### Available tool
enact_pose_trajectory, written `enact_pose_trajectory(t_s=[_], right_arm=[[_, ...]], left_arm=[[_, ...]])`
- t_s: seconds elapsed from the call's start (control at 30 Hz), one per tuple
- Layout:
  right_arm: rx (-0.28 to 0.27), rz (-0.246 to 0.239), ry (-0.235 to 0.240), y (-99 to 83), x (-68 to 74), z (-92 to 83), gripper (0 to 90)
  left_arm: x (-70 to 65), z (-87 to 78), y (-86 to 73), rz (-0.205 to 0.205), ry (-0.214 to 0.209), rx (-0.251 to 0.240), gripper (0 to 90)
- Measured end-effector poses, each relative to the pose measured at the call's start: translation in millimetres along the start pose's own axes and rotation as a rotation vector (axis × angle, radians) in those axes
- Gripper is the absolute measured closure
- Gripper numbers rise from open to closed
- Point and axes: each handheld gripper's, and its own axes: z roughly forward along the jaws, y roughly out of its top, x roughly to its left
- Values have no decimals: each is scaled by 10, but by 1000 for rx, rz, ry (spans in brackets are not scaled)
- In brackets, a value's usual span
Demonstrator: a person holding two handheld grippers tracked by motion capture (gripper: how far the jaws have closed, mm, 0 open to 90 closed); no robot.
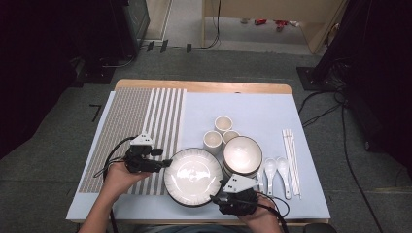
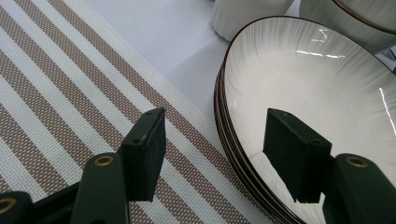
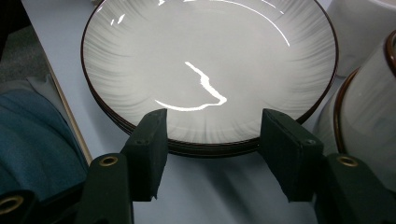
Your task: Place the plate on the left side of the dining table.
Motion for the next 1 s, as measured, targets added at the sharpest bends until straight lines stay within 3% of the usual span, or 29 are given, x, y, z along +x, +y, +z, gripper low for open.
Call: enact_pose_trajectory(t_s=[0.37, 1.0], right_arm=[[-7, 0, 1, 3, -5, 17, 424], [-31, 4, 3, 15, -16, 68, 462]], left_arm=[[-7, 19, 10, -6, -8, 7, 411], [-34, 37, 34, -29, -43, 25, 520]])
